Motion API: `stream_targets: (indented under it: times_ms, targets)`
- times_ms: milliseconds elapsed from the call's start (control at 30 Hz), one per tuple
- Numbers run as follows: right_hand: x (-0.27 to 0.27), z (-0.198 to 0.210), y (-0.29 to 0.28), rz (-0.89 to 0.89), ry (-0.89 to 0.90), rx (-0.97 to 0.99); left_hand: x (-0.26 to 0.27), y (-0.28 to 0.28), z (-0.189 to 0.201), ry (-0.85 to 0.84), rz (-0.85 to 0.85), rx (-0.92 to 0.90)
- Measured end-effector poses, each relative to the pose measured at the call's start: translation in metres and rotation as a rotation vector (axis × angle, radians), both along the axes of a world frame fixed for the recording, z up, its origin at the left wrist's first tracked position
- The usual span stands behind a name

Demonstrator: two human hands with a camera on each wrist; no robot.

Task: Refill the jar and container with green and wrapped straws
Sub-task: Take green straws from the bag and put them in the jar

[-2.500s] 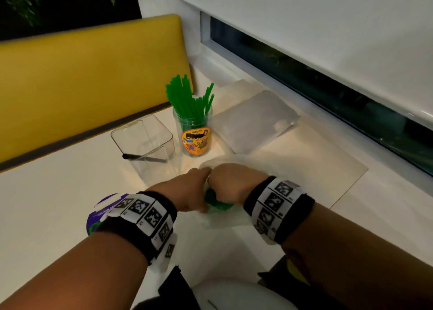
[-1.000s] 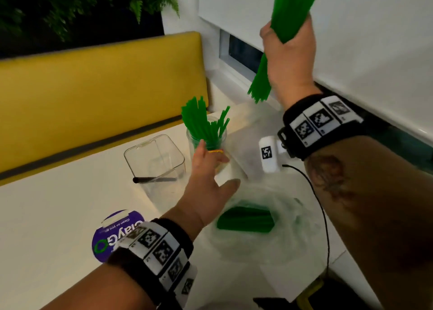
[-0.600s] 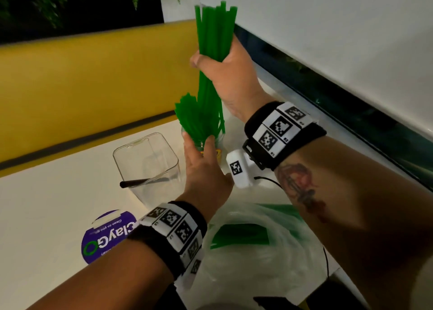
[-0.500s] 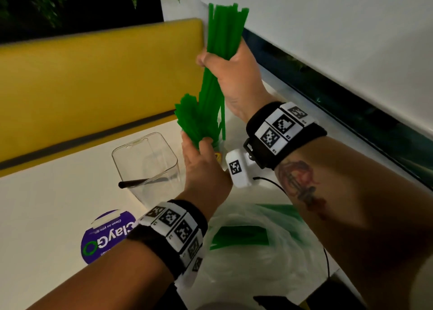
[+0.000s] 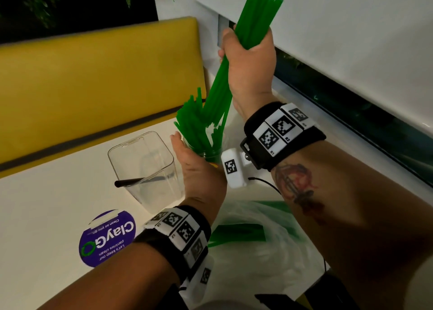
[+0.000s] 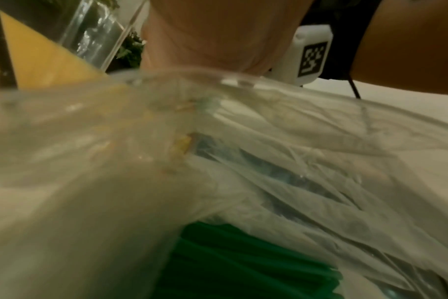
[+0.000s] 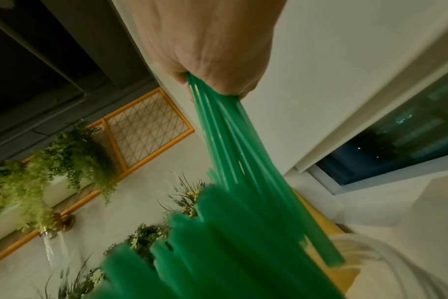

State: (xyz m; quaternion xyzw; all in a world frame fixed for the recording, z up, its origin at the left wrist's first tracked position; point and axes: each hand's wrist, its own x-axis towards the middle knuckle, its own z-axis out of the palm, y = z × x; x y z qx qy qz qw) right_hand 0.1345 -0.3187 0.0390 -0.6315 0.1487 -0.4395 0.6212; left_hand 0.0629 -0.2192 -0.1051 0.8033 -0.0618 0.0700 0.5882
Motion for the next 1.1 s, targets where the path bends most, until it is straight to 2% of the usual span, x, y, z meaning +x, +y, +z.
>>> stream_targets:
  times_ms: [33, 133, 200, 333, 467, 567, 633, 700, 733, 767, 833, 867, 900, 933, 1033, 1100]
  targets:
    - [-0.001, -0.002, 0.000, -0.005, 0.004, -0.003, 0.001, 0.000, -0.004, 0.032, 0.024, 0.000]
    - [-0.009, -0.016, 0.001, 0.009, 0.069, -0.054, 0.007, 0.000, -0.007, 0.117, -0.015, -0.160]
    - [-0.016, -0.031, 0.002, 0.020, 0.162, -0.106, 0.015, 0.000, -0.007, 0.150, -0.030, -0.163]
    - [-0.027, -0.059, 0.004, 0.090, 0.312, -0.127, 0.029, -0.004, -0.004, 0.082, -0.042, -0.188]
    - [-0.037, -0.086, 0.010, 0.287, 0.443, -0.212, 0.035, -0.009, 0.000, 0.038, -0.048, -0.178]
    - [-0.042, -0.084, 0.007, 0.220, 0.354, -0.358, 0.035, -0.009, -0.003, 0.034, -0.045, -0.153]
    - [-0.046, -0.062, 0.005, 0.108, 0.130, -0.504, 0.035, -0.009, -0.004, 0.041, -0.046, -0.227]
    - [-0.044, -0.043, 0.004, 0.037, -0.019, -0.763, 0.033, -0.009, -0.003, 0.016, -0.036, -0.260]
    - [-0.040, -0.040, 0.005, 0.050, 0.005, -0.907, 0.032, -0.010, -0.002, 0.003, -0.041, -0.279]
    - [-0.038, -0.038, 0.007, 0.118, 0.125, -1.044, 0.030, -0.009, 0.000, -0.011, -0.046, -0.291]
    - [-0.035, -0.044, 0.009, 0.325, 0.547, -1.226, 0.031, -0.010, 0.003, -0.003, -0.045, -0.288]
    - [-0.035, -0.047, 0.008, 0.403, 0.703, -1.236, 0.031, -0.009, 0.004, 0.032, -0.055, -0.279]
    - [-0.036, -0.049, 0.006, 0.450, 0.771, -1.195, 0.032, -0.008, 0.005, 0.069, -0.057, -0.268]
    - [-0.038, -0.046, 0.006, 0.475, 0.764, -1.141, 0.031, -0.007, 0.006, 0.114, -0.062, -0.242]
    - [-0.052, -0.023, 0.006, 0.359, 0.541, -1.032, 0.025, -0.001, 0.010, 0.268, -0.068, -0.154]
    - [-0.070, -0.005, 0.010, 0.311, 0.366, -0.869, 0.014, 0.007, 0.021, 0.424, -0.095, -0.106]
